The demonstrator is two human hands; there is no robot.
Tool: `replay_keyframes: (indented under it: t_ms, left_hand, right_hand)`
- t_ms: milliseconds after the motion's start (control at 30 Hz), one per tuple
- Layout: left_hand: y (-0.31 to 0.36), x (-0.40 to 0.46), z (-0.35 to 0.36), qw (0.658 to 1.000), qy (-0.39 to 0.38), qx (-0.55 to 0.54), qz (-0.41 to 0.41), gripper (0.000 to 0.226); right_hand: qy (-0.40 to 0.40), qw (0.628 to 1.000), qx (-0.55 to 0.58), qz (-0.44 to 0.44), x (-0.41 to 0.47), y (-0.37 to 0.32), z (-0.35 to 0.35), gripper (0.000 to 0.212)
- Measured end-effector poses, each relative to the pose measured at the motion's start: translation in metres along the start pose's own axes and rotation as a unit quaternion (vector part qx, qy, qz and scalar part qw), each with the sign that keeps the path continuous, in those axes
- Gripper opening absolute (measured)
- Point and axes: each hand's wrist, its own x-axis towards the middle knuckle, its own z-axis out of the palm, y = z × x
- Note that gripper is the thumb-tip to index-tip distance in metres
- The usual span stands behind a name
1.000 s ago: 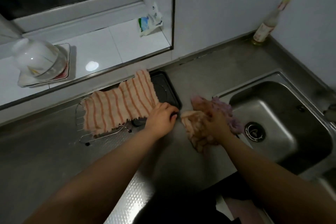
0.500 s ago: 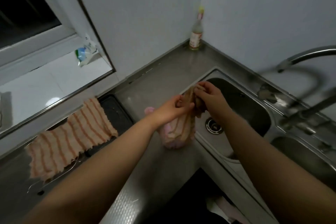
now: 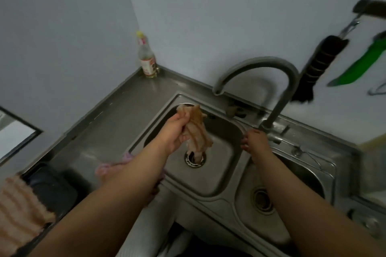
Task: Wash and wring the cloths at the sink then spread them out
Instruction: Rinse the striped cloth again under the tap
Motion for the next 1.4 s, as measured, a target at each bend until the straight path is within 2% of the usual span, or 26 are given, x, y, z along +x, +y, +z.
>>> replay_keyframes:
  t_ms: [100, 133, 200, 267, 333, 433, 533, 733, 1167, 1400]
  left_hand:
    - [0.0, 0.019, 0.025, 1.0, 0.0, -0.023, -0.009, 0.046]
    - [0.001, 0.023, 0.033, 0.999, -0.006, -0.036, -0.009, 0.049]
    - [-0.001, 0.035, 0.04, 0.997, -0.018, -0.068, -0.008, 0.05]
    - [0.001, 0.041, 0.047, 0.996, -0.024, -0.089, -0.008, 0.051]
    - [0.002, 0.047, 0.05, 0.995, -0.019, -0.099, -0.019, 0.053]
    - [0.006, 0.051, 0.054, 0.994, -0.028, -0.104, -0.032, 0.057]
    - [0.013, 0.052, 0.057, 0.992, -0.048, -0.104, -0.044, 0.057]
    - [0.017, 0.054, 0.056, 0.99, -0.083, -0.105, -0.053, 0.057]
    - [0.012, 0.038, 0.066, 0.989, -0.071, -0.113, -0.067, 0.055]
    - [0.015, 0.033, 0.069, 0.99, -0.067, -0.105, -0.072, 0.055]
  right_hand:
    - [0.171, 0.985, -0.006, 0.004, 0.034, -0.002, -0.036, 0.032]
    - [0.208, 0.977, -0.044, 0.009, 0.044, -0.002, -0.047, 0.041]
    - [0.23, 0.966, -0.117, 0.017, 0.058, -0.003, -0.064, 0.055]
    - [0.209, 0.965, -0.156, 0.012, 0.067, -0.005, -0.071, 0.057]
    - [0.155, 0.97, -0.187, 0.0, 0.076, -0.008, -0.073, 0.052]
    - [0.102, 0.977, -0.185, -0.004, 0.085, -0.013, -0.075, 0.047]
    - [0.105, 0.971, -0.217, 0.007, 0.088, -0.018, -0.078, 0.05]
    - [0.094, 0.965, -0.243, -0.011, 0.091, -0.015, -0.079, 0.042]
    - [0.104, 0.984, -0.147, -0.01, 0.083, -0.01, -0.081, 0.045]
    - [0.091, 0.984, -0.155, -0.021, 0.077, -0.008, -0.084, 0.041]
